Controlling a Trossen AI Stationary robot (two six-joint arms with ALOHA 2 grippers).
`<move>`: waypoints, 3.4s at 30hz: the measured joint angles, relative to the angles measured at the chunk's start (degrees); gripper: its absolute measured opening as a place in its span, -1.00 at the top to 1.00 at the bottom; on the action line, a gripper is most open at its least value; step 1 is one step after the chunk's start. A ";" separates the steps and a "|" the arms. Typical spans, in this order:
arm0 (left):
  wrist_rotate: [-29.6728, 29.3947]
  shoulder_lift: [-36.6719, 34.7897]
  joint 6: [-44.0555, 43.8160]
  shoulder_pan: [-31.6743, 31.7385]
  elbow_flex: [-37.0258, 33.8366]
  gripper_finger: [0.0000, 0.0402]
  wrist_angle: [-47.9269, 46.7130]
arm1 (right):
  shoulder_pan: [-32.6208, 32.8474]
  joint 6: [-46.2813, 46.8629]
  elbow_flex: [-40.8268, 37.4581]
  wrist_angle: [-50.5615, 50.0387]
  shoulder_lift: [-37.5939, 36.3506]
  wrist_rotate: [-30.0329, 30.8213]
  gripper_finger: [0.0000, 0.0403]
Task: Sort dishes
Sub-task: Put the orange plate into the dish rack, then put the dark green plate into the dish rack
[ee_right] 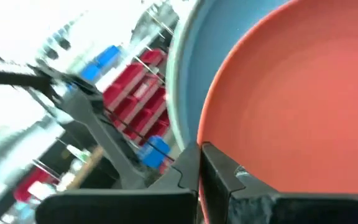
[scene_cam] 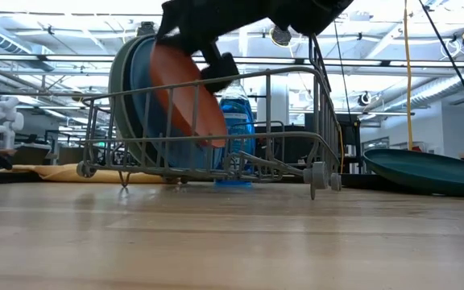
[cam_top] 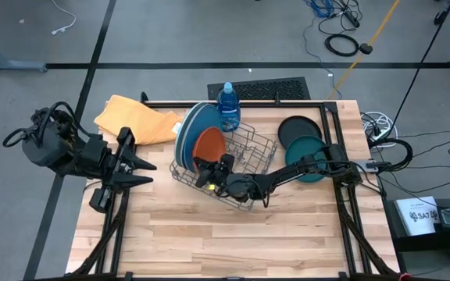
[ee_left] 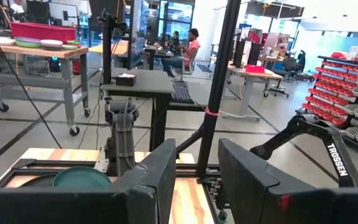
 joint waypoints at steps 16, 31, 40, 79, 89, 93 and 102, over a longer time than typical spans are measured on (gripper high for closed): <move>0.02 0.00 -0.04 0.02 0.00 0.39 -0.55 | 1.48 -9.69 0.21 15.33 -1.06 8.52 1.00; 0.35 0.00 -1.10 -0.70 0.00 0.39 -0.92 | 1.54 -3.71 -13.33 32.86 -1.05 10.83 1.00; -0.31 -0.02 -0.42 -0.68 0.00 0.39 -0.85 | 0.38 -4.52 -15.59 40.64 -1.09 3.99 1.00; -0.90 -0.02 -1.48 -0.68 0.00 0.39 -0.61 | -1.75 7.74 -15.50 32.07 2.27 8.56 0.98; -0.90 -0.02 -1.31 -0.68 0.00 0.39 -0.35 | -1.53 6.15 -15.47 30.90 2.23 7.00 0.52; -0.91 -0.02 -1.15 -0.68 0.00 0.39 -0.37 | -1.53 5.80 -15.47 30.86 2.23 5.44 0.26; -0.91 -0.02 -1.16 -0.66 0.00 0.39 -0.41 | -1.51 -0.64 -15.52 33.32 2.36 -0.38 -0.19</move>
